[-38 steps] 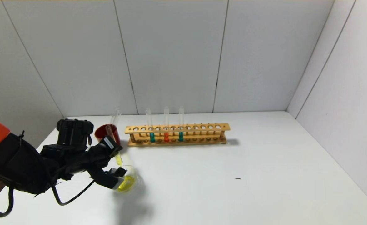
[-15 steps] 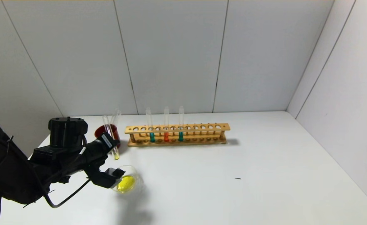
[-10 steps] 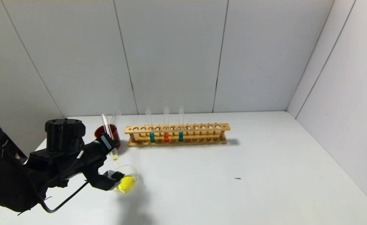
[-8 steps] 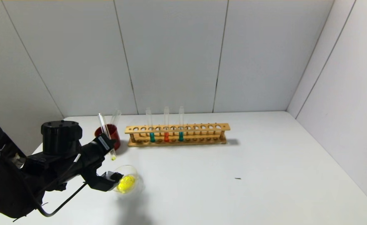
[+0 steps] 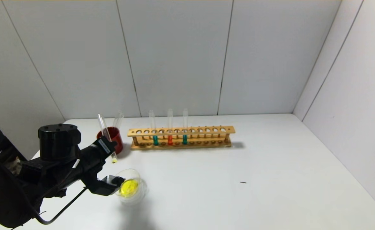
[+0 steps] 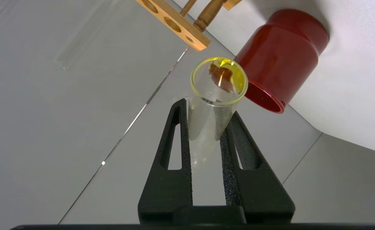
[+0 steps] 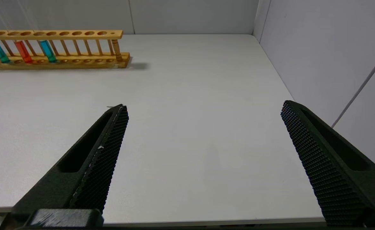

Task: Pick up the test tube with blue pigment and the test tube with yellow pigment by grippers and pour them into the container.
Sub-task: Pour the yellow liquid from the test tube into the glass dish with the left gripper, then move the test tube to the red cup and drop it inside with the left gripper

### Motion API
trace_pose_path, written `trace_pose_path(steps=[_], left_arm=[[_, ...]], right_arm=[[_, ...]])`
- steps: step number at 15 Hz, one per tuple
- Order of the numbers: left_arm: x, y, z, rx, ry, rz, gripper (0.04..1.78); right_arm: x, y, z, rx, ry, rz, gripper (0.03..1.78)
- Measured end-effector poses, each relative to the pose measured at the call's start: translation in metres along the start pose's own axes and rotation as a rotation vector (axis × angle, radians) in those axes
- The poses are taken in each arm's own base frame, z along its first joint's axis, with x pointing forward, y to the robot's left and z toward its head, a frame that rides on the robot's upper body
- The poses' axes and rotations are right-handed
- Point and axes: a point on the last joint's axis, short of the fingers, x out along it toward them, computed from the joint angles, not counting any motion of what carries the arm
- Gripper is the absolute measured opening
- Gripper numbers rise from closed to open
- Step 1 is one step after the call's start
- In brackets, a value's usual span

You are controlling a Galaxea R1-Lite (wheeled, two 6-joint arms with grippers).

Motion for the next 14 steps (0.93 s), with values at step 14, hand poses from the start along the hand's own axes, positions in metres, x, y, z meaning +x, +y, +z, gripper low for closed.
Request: trace_pose_path(steps=[14], left_arm=[[0.001,0.056,-0.092,-1.446,0.315,0.221,0.31]], right_arm=[[0.000,0.000,0.000,0.000,0.000,0.000,1.75]])
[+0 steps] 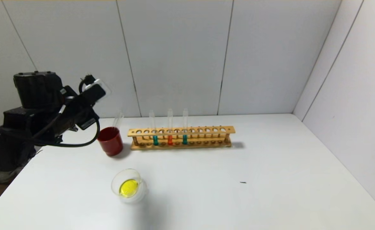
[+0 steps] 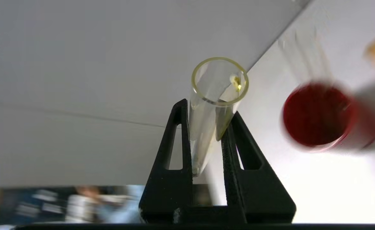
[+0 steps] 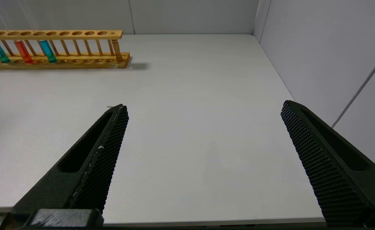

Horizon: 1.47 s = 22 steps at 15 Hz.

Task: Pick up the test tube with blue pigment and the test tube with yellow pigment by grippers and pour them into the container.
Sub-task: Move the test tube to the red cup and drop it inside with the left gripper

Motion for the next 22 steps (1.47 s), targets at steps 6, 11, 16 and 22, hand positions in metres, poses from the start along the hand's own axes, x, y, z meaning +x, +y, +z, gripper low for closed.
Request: trace_pose_path(steps=[6,11,16,22], left_arm=[[0.016,0.023,-0.001,-0.675,-0.089,-0.186,0.31],[0.036,0.013,-0.024,-0.740,-0.044,-0.255,0.31],[0.067,-0.012,-0.037,-0.743,-0.061,-0.249,0.31],[0.086,-0.037,-0.059,-0.741,0.008,-0.278,0.31]], right_arm=[[0.000,0.000,0.000,0.000,0.000,0.000,1.75],[0.000,0.000,0.000,0.000,0.000,0.000,1.75],[0.000,0.000,0.000,0.000,0.000,0.000,1.75],[0.000,0.000,0.000,0.000,0.000,0.000,1.75]])
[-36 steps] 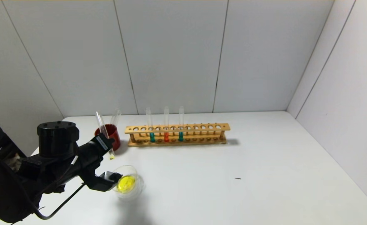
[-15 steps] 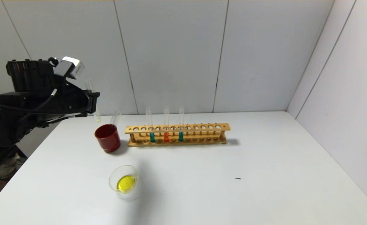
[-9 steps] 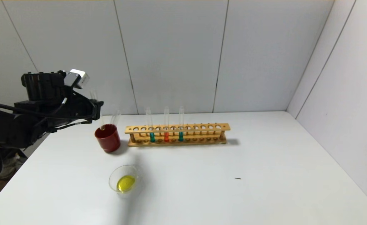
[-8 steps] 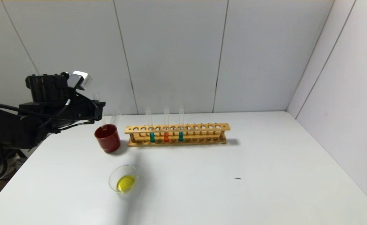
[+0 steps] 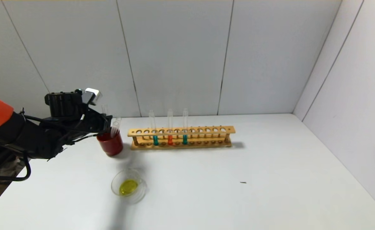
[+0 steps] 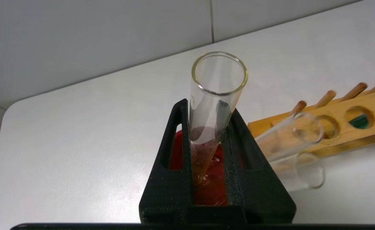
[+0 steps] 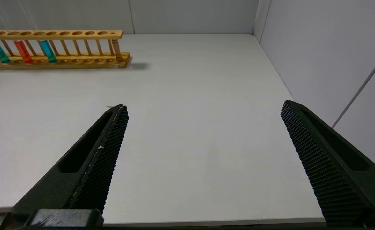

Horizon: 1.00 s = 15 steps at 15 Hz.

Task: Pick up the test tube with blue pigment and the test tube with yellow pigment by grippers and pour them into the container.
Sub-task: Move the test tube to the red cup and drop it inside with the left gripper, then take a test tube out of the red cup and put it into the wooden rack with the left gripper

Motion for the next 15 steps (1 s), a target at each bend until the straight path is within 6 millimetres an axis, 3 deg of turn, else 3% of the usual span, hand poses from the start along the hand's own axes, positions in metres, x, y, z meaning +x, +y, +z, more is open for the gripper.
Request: trace_pose_path(steps=[3,5,11,13,15], left_arm=[[0.003,0.000,-0.005,-0.002,0.014,0.000,0.38],[0.004,0.001,-0.005,-0.003,0.014,0.003,0.54],[-0.005,0.002,0.006,0.006,-0.016,0.008,1.46],[-0.013,0.003,0.018,0.012,-0.048,0.015,1.65],[-0.025,0.002,0.033,0.022,-0.092,0.018,1.74]], right_arm=[[0.000,0.000,0.000,0.000,0.000,0.000,1.75],[0.000,0.000,0.000,0.000,0.000,0.000,1.75],[0.000,0.000,0.000,0.000,0.000,0.000,1.75],[0.000,0.000,0.000,0.000,0.000,0.000,1.75],[0.000,0.000,0.000,0.000,0.000,0.000,1.75]])
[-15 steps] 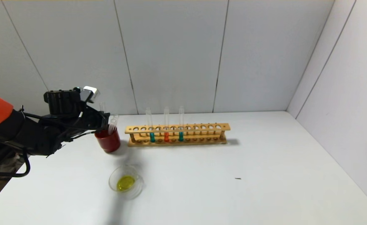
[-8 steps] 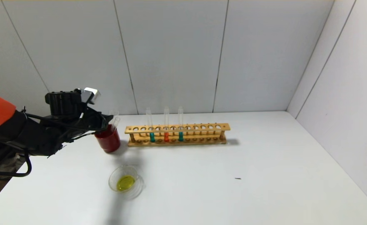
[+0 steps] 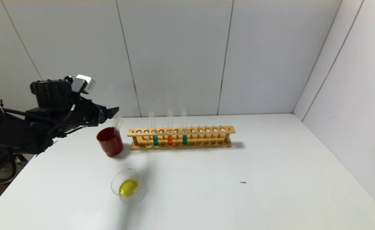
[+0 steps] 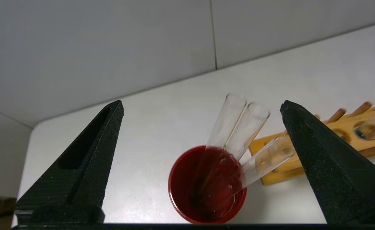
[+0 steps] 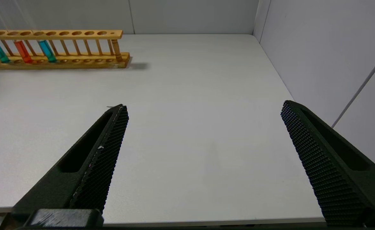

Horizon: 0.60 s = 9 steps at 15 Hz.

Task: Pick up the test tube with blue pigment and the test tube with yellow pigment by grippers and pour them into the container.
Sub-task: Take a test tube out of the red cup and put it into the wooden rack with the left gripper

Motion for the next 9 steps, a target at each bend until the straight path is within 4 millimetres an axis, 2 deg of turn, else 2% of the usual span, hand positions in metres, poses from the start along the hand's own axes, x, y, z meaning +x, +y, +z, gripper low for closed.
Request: trace_pose_path(steps=[2,5,9], left_arm=[[-0.013,-0.009,0.020,0.013,-0.057,-0.020,1.75],[-0.031,-0.041,0.043,0.032,-0.115,-0.109,1.75],[-0.038,-0.076,0.050,0.043,-0.126,-0.211,1.75]], right_arm=[[0.000,0.000,0.000,0.000,0.000,0.000,1.75],[0.000,0.000,0.000,0.000,0.000,0.000,1.75],[0.000,0.000,0.000,0.000,0.000,0.000,1.75]])
